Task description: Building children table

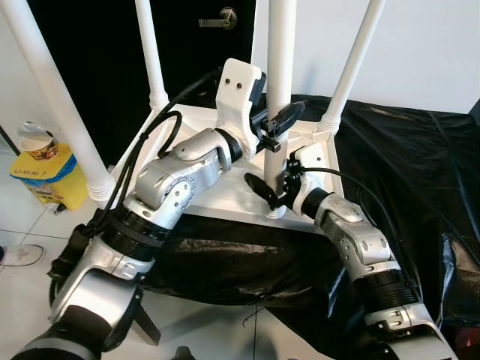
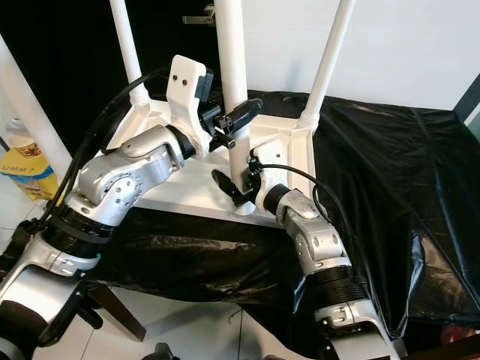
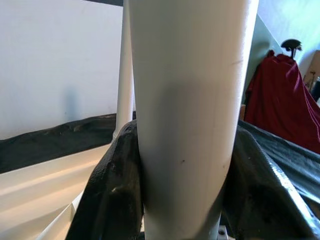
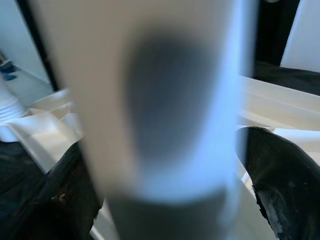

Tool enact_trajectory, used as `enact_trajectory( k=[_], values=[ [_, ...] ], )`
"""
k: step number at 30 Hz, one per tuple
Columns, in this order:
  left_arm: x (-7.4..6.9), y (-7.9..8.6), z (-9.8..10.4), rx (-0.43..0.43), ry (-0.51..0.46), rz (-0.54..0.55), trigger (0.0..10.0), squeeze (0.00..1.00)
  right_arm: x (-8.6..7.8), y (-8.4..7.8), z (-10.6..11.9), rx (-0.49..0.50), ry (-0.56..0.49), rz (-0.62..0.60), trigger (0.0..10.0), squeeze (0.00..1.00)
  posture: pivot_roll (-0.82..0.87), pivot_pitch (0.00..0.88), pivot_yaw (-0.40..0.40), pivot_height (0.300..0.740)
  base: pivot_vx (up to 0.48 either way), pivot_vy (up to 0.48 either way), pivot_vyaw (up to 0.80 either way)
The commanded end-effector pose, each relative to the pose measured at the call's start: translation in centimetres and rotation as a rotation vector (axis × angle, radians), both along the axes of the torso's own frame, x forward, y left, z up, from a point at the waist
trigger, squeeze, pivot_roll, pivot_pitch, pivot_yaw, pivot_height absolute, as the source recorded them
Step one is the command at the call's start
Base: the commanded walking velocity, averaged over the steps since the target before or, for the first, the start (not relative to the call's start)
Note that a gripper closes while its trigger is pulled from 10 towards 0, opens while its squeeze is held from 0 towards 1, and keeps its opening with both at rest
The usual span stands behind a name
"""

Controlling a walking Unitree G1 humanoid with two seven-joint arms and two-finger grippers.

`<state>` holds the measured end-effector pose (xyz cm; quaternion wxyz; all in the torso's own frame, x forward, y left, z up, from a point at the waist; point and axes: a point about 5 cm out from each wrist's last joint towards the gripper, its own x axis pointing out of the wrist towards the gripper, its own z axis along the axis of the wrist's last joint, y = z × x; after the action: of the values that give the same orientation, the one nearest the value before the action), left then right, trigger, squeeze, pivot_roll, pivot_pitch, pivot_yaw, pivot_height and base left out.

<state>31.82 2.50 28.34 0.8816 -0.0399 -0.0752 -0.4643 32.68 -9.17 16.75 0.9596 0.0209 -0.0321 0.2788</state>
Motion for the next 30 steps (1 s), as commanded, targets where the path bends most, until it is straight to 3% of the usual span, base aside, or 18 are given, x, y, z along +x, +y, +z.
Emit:
enact_trajectory(
  k=[1, 5, 10, 17, 23, 24, 25, 26, 27, 28, 30],
  values=[
    [-0.1, -0.3, 0.8, -0.006, -0.043, -0.020, 10.0, 0.00, -0.1, -0.5, -0.3, 0.001, -0.008, -0.062, 10.0, 0.00, -0.04, 0.000, -0.031, 0.740, 0.000, 0.000, 0.00],
    [0.0, -0.9, 0.6, -0.028, -0.026, 0.022, 10.0, 0.00, -0.3, -0.3, -0.9, -0.010, -0.027, -0.177, 10.0, 0.00, -0.04, 0.000, -0.026, 0.740, 0.000, 0.000, 0.00],
    [0.0, -1.3, 0.6, -0.037, -0.014, 0.035, 10.0, 0.00, -0.3, -0.3, -1.0, -0.012, -0.027, -0.206, 10.0, 0.00, -0.04, 0.000, -0.024, 0.740, 0.000, 0.000, 0.00],
    [-0.6, -3.1, 0.9, -0.056, -0.013, 0.044, 10.0, 0.00, 0.1, 0.2, -1.0, -0.075, -0.076, -0.283, 10.0, 0.00, -0.02, 0.000, -0.016, 0.740, 0.000, 0.000, 0.00],
    [-0.5, -3.3, 1.0, -0.055, -0.019, 0.043, 10.0, 0.00, 0.2, 0.3, -0.8, -0.076, -0.082, -0.287, 9.8, 0.00, -0.02, 0.000, -0.018, 0.740, 0.000, 0.000, 0.00],
    [-0.5, -3.3, 1.0, -0.054, -0.023, 0.045, 10.0, 0.00, 0.2, 0.4, -0.8, -0.075, -0.087, -0.289, 6.7, 0.00, -0.02, 0.000, -0.019, 0.740, 0.000, 0.000, 0.00],
    [-0.5, -3.3, 1.0, -0.054, -0.023, 0.045, 10.0, 0.00, 0.2, 0.4, -0.8, -0.075, -0.087, -0.289, 6.7, 0.00, -0.02, 0.000, -0.019, 0.740, 0.000, 0.000, 0.00],
    [-0.5, -3.4, 1.2, -0.057, -0.028, 0.049, 10.0, 0.00, 0.2, 0.4, -0.8, -0.071, -0.088, -0.296, 1.2, 0.00, -0.02, 0.000, -0.021, 0.740, 0.000, 0.000, 0.00],
    [-0.5, -3.4, 1.2, -0.057, -0.028, 0.049, 10.0, 0.00, 0.2, 0.4, -0.8, -0.071, -0.088, -0.296, 1.2, 0.00, -0.02, 0.000, -0.021, 0.740, 0.000, 0.000, 0.00],
    [-0.5, -3.4, 1.2, -0.058, -0.032, 0.052, 10.0, 0.00, 0.2, 0.4, -0.8, -0.065, -0.089, -0.304, 0.0, 0.00, -0.01, 0.000, -0.022, 0.740, 0.000, 0.000, 0.00],
    [-0.5, -3.4, 1.2, -0.058, -0.032, 0.052, 10.0, 0.00, 0.2, 0.4, -0.8, -0.065, -0.089, -0.304, 0.0, 0.00, -0.01, 0.000, -0.022, 0.740, 0.000, 0.000, 0.00]
  ],
)
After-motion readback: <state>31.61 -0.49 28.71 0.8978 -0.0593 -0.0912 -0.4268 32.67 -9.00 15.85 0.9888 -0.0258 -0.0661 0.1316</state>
